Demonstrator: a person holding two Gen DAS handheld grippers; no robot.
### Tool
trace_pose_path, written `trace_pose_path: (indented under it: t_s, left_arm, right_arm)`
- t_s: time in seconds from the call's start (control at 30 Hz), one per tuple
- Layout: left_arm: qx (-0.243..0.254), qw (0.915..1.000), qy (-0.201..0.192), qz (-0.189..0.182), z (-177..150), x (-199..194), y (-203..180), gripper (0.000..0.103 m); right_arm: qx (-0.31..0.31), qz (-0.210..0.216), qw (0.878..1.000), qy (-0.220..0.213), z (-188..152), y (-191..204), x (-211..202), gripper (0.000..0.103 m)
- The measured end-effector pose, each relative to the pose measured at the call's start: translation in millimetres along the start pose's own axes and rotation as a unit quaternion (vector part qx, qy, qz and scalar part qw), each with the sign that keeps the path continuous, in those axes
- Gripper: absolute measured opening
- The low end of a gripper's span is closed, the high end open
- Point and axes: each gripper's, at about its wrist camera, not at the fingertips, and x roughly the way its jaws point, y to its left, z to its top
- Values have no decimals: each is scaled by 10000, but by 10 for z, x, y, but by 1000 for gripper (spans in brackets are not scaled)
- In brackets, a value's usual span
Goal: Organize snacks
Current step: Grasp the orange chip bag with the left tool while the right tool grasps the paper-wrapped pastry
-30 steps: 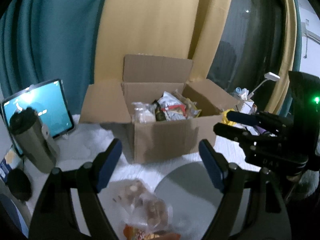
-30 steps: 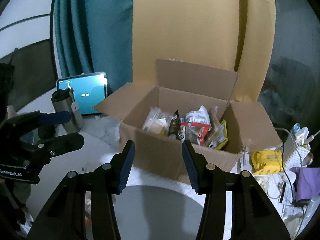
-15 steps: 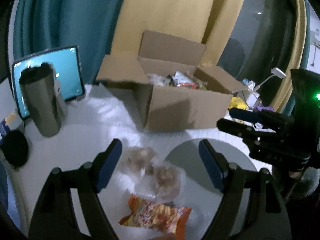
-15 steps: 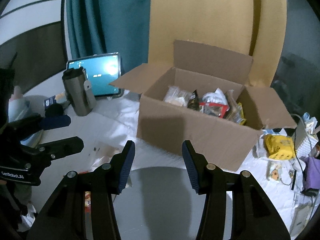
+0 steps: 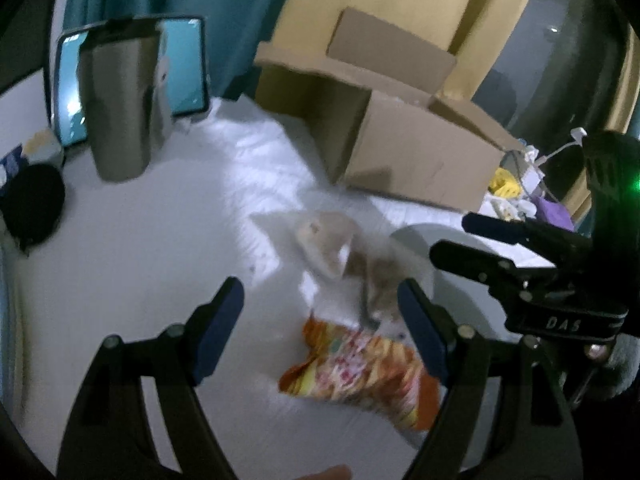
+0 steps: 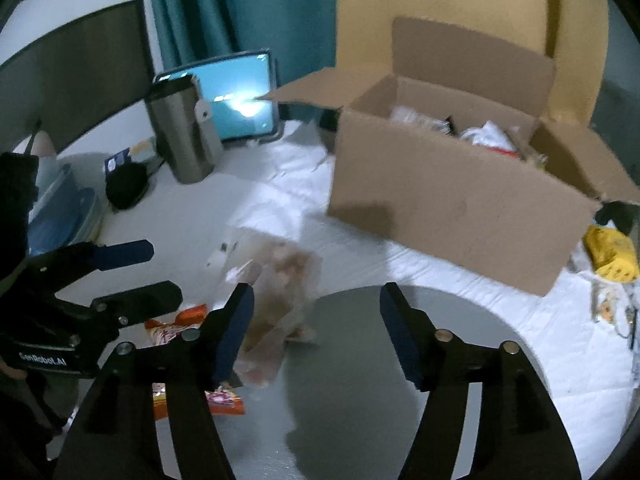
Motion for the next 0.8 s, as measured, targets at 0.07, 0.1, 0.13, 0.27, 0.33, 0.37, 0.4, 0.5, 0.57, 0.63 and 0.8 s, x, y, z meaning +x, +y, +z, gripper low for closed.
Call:
trace_pose_path:
  t_s: [0.07,0.1,0.13,0.27,0.33,0.37,0.4,0.5,0.57,0.63,0.8]
  left_arm:
    - [-58,9999,85,25,-64,18,48,81]
    - [-74,9999,119,35,-95,25,66,81]
    - [-86,9998,156,46,-118,37,79,81]
    - [-114,9995,279,71,-194,91,78,81]
    - [-126,9994,312,44,-216,100,67,85]
    - [-127,9994,334,-2,-233,110,45,88]
    - [-128,9993,343,-37,-245,110,27,90]
    - [-105,9990,439,-44,-285,156,-27,91]
    - [-89,9986,506,-79,-314,185,-64,91]
    - [-19,9983,578,-42,-341,224,-108,91]
    - [134,9980,616,85,-376,284,-210,91]
  right_arm:
    - [13,97,9999,65,-13,60,86,73]
    - [18,130,9999,90,-12,82,117,73]
    - [25,165,9998,123,-18,114,158,73]
    - [7,255,9993,287,-54,190,317,74]
    - [22,288,9989,358,-83,193,368,74]
    - [32,309,9987,399,-97,189,388,74]
    - [39,323,9985,444,-113,174,412,74]
    - [39,291,9979,583,-180,138,470,75]
    - [65,224,9977,632,-249,87,495,75]
    - [112,279,9975,643,-304,43,487,68]
    - [138,233,9981,553,-383,-47,401,56]
